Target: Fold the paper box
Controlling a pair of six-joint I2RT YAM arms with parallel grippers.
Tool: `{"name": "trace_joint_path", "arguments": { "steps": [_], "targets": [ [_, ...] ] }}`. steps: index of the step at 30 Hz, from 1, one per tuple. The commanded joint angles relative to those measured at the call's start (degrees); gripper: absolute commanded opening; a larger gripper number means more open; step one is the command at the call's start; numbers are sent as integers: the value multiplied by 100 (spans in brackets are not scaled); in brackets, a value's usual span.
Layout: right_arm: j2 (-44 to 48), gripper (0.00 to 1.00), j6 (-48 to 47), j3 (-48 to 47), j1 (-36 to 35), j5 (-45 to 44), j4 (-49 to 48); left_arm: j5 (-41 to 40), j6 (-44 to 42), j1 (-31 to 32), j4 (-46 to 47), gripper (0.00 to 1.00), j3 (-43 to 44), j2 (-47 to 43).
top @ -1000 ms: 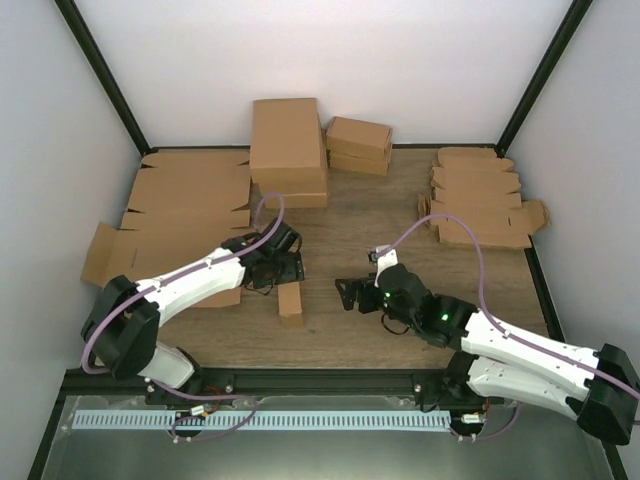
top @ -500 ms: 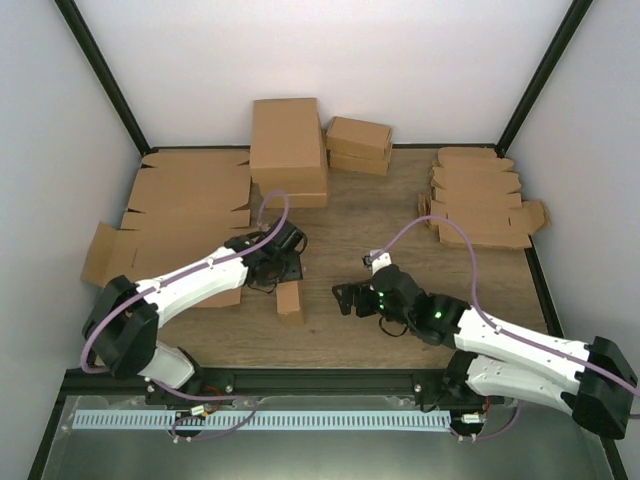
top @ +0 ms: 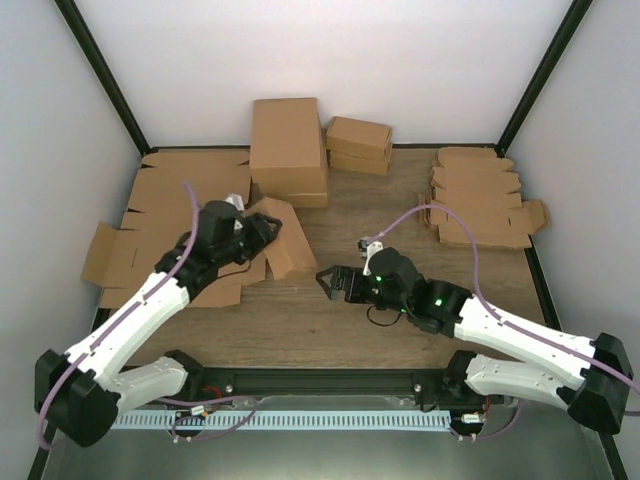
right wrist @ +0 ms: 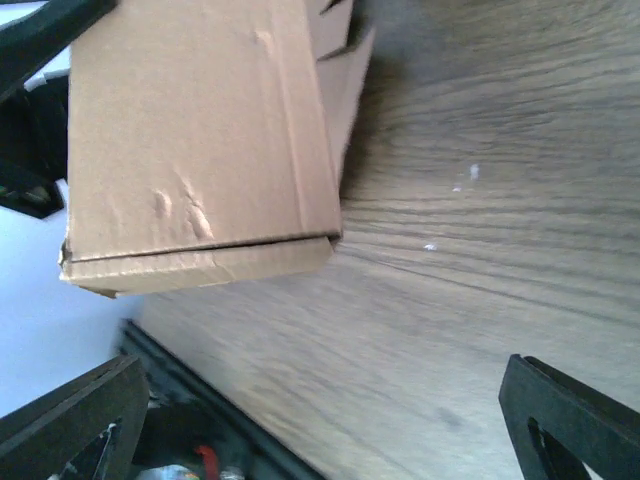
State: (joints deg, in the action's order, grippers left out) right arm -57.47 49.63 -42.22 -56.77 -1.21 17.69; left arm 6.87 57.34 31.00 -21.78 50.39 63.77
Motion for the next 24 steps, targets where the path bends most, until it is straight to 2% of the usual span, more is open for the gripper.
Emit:
{"name": "trace_joint_path", "arguments": {
  "steps": [1, 4, 9, 14, 20, 24],
  "targets": [
    [400, 100, 2019, -70, 0, 58, -507, 424, 989, -361, 1213, 47, -133, -584],
    [478, 100, 3131, -61, 0, -152, -898, 746, 1464, -577, 1643, 46, -143, -708],
    [523, 100, 3903, -37, 0, -450, -1936, 1109, 2518, -631, 2768, 43, -502, -811],
    [390, 100, 3914, -88, 0, -553, -2918, 1089, 3053, -635, 3064, 43, -615, -983],
    [239, 100, 4231, 9, 0, -360, -3531, 1294, 3503, -750, 3394, 43, -655, -1041],
    [143, 100, 3589, -102, 0, -246, -3949, 1478, 3792, -747, 3432, 44, -661, -1060]
  ]
}}
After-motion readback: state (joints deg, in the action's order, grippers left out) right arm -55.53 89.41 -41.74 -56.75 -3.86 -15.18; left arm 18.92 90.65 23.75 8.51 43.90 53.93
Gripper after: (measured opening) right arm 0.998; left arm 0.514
